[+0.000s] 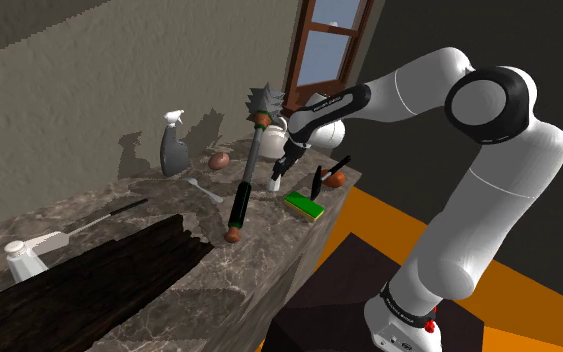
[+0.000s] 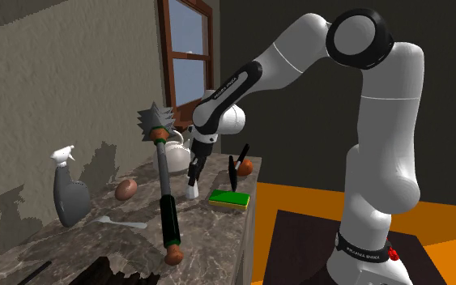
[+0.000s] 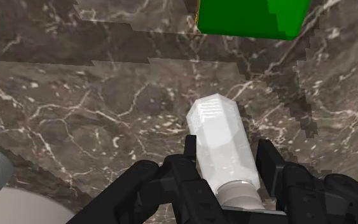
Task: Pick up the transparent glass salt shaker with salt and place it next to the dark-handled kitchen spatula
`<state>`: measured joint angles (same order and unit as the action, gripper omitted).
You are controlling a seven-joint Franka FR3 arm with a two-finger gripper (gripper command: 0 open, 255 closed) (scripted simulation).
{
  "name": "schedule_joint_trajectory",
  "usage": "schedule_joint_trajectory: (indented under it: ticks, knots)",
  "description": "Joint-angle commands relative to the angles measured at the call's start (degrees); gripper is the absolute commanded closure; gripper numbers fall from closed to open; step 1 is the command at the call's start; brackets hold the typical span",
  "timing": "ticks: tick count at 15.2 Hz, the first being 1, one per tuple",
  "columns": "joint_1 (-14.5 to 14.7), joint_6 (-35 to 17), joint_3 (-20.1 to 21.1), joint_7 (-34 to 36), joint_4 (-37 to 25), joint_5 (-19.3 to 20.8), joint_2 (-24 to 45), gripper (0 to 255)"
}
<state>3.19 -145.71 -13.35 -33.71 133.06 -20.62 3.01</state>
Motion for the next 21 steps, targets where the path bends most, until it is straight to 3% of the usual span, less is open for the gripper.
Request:
schedule_joint_trajectory:
  ticks: [1, 5, 21]
  knots:
    - [0.0, 0.0, 0.0, 0.0, 0.0, 0.0, 0.0, 255]
    - [0.0, 0.0, 0.0, 0.0, 0.0, 0.0, 0.0, 255]
    - [-0.4, 11.2, -0.3, 6.4, -4.7, 6.7, -7.4, 255]
